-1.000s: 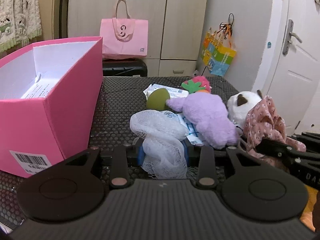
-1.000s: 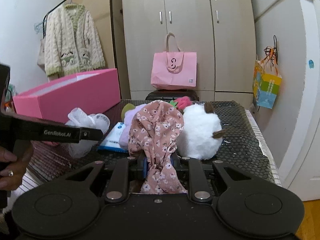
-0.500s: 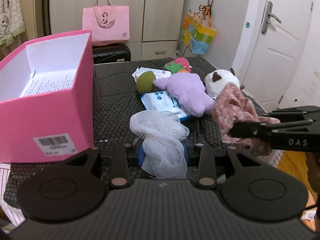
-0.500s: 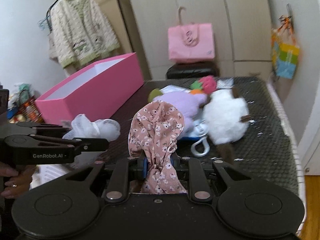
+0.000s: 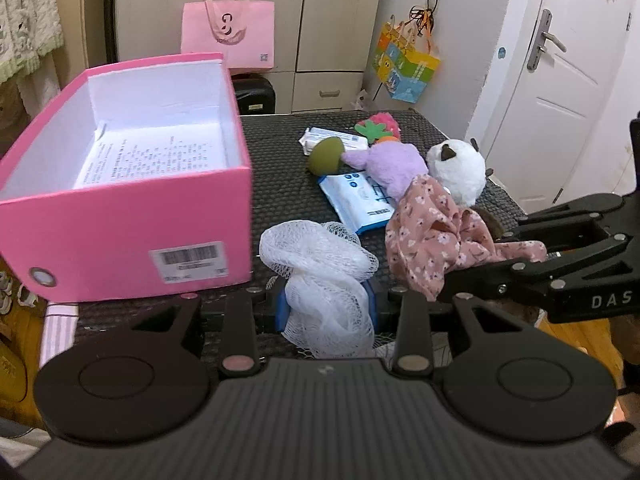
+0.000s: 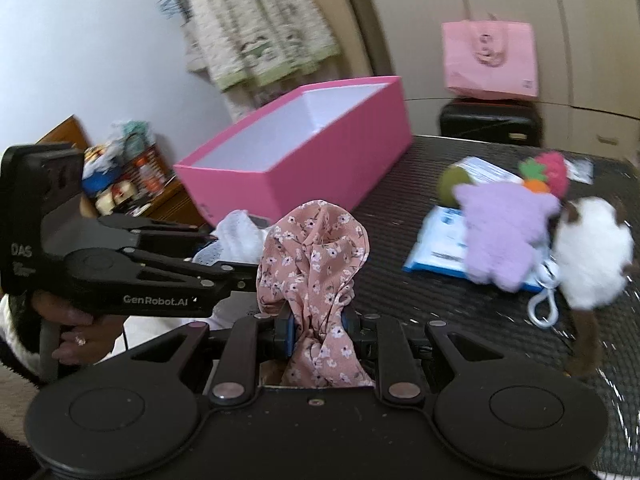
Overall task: Organize soft objects
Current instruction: 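Grasp the white mesh bath puff with the left gripper while the right lifts the scrunchie, then carry both items over the pink box and open both grippers to drop them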
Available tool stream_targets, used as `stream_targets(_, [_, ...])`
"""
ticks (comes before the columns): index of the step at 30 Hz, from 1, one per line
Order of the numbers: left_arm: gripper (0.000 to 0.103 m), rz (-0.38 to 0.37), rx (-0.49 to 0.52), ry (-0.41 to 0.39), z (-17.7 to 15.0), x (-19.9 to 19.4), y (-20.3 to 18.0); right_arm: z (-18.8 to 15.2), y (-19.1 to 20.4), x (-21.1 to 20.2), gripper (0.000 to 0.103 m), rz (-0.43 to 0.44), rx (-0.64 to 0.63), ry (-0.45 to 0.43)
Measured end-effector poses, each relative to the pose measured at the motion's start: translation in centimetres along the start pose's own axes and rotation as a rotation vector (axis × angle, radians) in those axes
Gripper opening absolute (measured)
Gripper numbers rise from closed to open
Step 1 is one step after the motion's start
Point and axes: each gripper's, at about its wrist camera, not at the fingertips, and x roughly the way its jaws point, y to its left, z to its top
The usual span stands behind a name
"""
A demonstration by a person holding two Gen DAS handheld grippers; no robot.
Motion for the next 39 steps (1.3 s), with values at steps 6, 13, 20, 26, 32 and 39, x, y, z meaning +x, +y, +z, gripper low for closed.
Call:
stream_targets(6, [0.034, -0.007, 0.006, 0.008, 1.4, -2.6, 1.6, 2.4, 1.9, 0.7, 0.024, 0.081, -0.053, 0.038])
stream_targets(13, [0.034, 0.036, 0.011, -0.055, 3.4, -5.3, 3.4, 5.7, 4.2, 0.8, 0.024, 0.081, -0.138, -0.012])
stream_targets(20, [0.034, 0.057, 0.019, -0.117, 5.7, -6.6, 5.0, 8.9, 6.2, 0.8, 0.025, 0.082, -0.220, -0.116])
stream_targets(26, [0.035, 0.086, -0.007, -0.160, 7.8, -4.9, 8.0, 12.3, 6.3, 2.9, 0.025, 0.039, -0.290, -0.185])
stream_targets(32, [0.035, 0.226, 0.011, -0.129, 9.6, 0.0, 11.5, 15.4, 5.0, 8.1, 0.025, -0.003, -0.302, -0.130])
stream_targets(39, [0.035, 0.249, -0.036, 0.042, 10.0, 4.2, 14.6, 15.9, 5.0, 14.4, 0.026, -0.059, -0.386, -0.009])
